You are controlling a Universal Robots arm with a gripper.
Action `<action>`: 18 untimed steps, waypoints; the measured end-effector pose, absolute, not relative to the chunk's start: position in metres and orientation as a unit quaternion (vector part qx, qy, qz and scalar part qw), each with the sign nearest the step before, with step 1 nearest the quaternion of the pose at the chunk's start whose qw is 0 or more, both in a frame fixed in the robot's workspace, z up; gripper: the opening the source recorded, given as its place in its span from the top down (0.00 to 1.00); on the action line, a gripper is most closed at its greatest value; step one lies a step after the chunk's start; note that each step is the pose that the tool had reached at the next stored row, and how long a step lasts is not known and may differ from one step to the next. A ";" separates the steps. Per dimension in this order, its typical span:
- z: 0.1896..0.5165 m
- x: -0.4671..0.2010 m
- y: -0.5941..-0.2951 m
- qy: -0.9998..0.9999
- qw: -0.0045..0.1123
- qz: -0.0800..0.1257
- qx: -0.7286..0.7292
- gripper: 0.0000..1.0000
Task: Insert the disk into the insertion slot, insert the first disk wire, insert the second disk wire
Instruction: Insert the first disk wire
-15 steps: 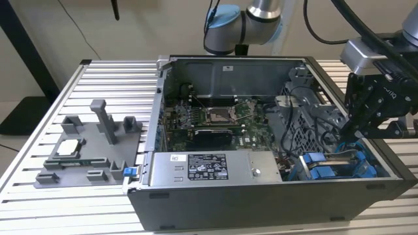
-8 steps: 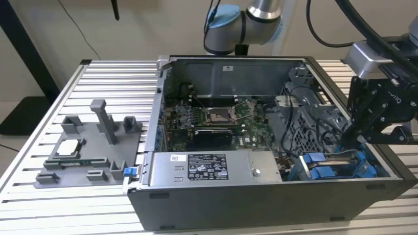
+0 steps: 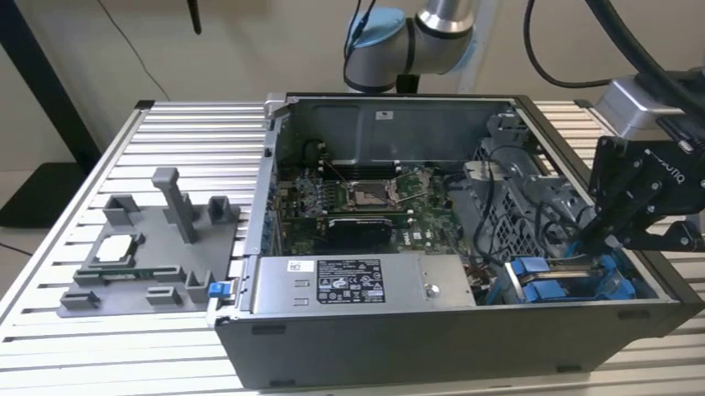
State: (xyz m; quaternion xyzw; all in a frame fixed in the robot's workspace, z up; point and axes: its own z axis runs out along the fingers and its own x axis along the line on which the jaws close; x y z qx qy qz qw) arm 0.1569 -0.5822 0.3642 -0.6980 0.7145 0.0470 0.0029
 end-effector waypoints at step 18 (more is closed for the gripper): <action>0.352 0.164 -0.574 0.700 0.008 0.040 -0.713 1.00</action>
